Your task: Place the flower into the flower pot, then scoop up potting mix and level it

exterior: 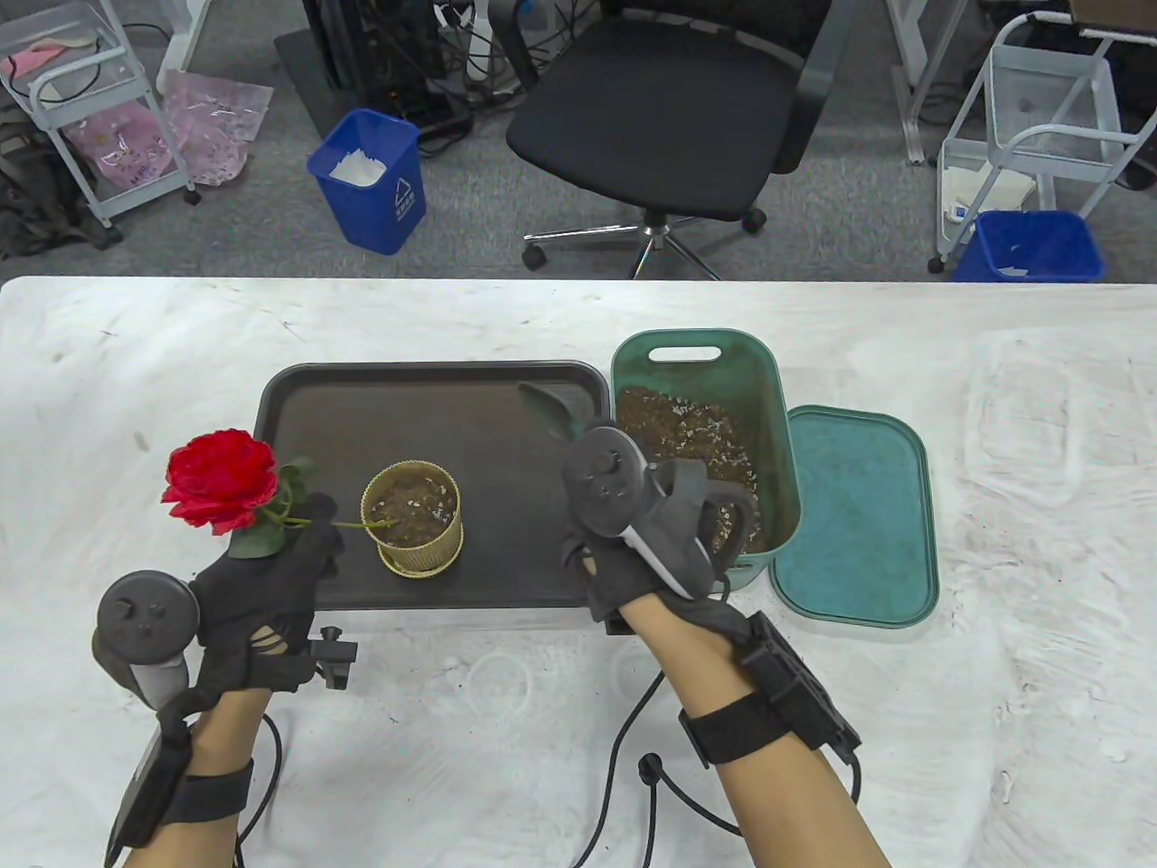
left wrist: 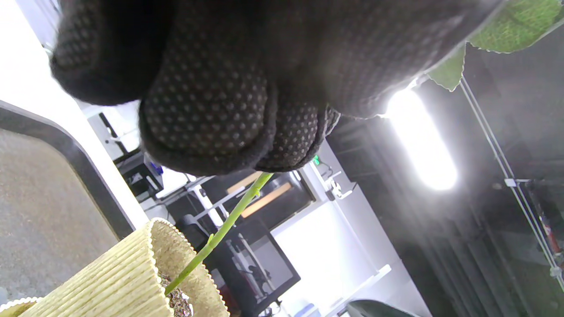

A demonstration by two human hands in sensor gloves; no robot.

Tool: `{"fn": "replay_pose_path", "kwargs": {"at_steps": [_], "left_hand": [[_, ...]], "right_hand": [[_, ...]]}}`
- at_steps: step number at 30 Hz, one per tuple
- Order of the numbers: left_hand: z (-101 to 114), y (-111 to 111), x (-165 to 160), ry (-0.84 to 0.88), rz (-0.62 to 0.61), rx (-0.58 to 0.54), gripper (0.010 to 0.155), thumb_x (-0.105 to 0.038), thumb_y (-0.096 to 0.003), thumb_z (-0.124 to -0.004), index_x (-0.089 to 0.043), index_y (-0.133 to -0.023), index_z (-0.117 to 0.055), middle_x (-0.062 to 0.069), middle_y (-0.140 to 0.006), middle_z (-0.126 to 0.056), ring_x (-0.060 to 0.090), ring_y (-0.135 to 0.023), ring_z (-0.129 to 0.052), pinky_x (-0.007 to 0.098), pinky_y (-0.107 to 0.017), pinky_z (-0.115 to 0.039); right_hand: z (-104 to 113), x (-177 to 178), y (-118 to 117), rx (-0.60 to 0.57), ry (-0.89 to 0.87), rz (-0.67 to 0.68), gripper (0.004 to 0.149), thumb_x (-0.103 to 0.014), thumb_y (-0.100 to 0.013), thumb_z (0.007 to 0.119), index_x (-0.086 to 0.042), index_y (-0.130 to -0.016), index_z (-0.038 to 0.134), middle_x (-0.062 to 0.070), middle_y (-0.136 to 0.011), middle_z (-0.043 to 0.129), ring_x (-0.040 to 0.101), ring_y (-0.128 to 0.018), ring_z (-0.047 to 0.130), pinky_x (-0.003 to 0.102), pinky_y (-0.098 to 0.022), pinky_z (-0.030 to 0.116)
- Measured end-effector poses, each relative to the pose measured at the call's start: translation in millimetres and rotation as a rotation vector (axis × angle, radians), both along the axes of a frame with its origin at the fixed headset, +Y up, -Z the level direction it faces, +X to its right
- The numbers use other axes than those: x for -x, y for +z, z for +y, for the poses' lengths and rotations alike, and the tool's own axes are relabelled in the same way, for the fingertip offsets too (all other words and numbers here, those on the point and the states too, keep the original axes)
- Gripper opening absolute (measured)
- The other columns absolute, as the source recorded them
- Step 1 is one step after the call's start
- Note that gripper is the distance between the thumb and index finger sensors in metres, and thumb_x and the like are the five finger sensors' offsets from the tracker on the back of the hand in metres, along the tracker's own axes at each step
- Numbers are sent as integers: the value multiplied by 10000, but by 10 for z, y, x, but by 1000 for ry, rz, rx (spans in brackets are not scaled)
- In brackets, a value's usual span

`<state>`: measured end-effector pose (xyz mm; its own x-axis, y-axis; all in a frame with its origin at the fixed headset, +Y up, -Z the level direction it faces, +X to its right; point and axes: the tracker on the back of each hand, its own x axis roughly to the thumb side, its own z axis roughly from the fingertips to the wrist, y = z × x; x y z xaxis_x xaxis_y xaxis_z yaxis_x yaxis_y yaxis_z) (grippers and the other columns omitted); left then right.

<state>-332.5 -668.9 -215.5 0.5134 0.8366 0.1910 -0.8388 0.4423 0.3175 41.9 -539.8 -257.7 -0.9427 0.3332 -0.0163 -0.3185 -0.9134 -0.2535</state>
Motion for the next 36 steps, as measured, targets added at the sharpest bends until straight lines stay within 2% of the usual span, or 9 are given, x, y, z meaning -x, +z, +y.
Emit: {"fn": "replay_pose_path", "kwargs": {"at_steps": [3,6,11,16,19,25,27,32,36], "left_hand": [[0,3,-8,-4,-3,-2,435,-449,-392,-895,-244,-771,-957,-43,-580,-1073,172,-303,-1118,357,-313,-940],[-3,5,-19,-7,-6,-4,435,-449,-392,-895,-244,-770,-958,-41,-580,-1073,173,-303,-1118,357,-313,-940],[-5,7,-23,-15,-4,-6,434,-449,-391,-895,-245,-769,-958,-43,-579,-1073,171,-303,-1119,356,-314,-940],[-21,3,8,-3,23,-2,434,-449,-392,-894,-245,-769,-958,-44,-579,-1073,171,-303,-1118,355,-314,-940],[-36,-6,30,16,33,3,433,-449,-393,-893,-245,-769,-958,-47,-579,-1073,172,-305,-1118,356,-314,-940],[-41,-9,57,23,50,8,435,-449,-393,-893,-245,-771,-957,-45,-579,-1073,172,-304,-1118,357,-313,-940],[-36,-9,55,27,51,9,432,-449,-392,-893,-245,-768,-959,-44,-579,-1073,171,-303,-1118,356,-313,-940],[-32,-13,58,21,43,8,434,-449,-391,-893,-245,-769,-959,-43,-579,-1073,171,-303,-1118,356,-313,-941],[-30,-13,61,18,43,8,431,-448,-391,-894,-244,-766,-961,-43,-576,-1075,172,-301,-1119,357,-311,-940]], "right_hand": [[49,-312,-81,17,-55,-92,509,-350,-388,857,-68,-810,824,119,-510,1030,258,-184,1081,389,-74,945],[-12,-643,-210,73,-92,-186,505,-348,-394,853,-65,-811,825,125,-512,1028,264,-185,1079,395,-76,941],[-336,-994,-585,271,-20,-277,506,-341,-400,847,-62,-821,818,132,-527,1027,274,-200,1080,399,-87,942],[-665,-1040,-958,449,-9,-288,510,-314,-405,832,-68,-850,794,148,-586,1011,308,-264,1079,426,-137,942],[-809,-994,-1098,506,-22,-270,510,-310,-406,826,-71,-855,790,151,-599,1008,315,-277,1079,431,-148,942],[-924,-902,-1219,564,0,-235,509,-333,-418,807,-109,-874,773,118,-632,1003,295,-314,1081,413,-177,949],[-950,-873,-1252,571,-56,-221,510,-317,-411,815,-84,-864,785,140,-615,1008,313,-293,1080,426,-163,945],[-1057,-812,-1334,789,-166,-195,552,-316,-416,794,-19,-878,731,144,-604,1004,290,-274,1088,402,-143,953],[-1164,-812,-1353,905,-396,-182,576,-313,-425,772,35,-877,693,162,-597,987,277,-259,1086,386,-127,953]]}}
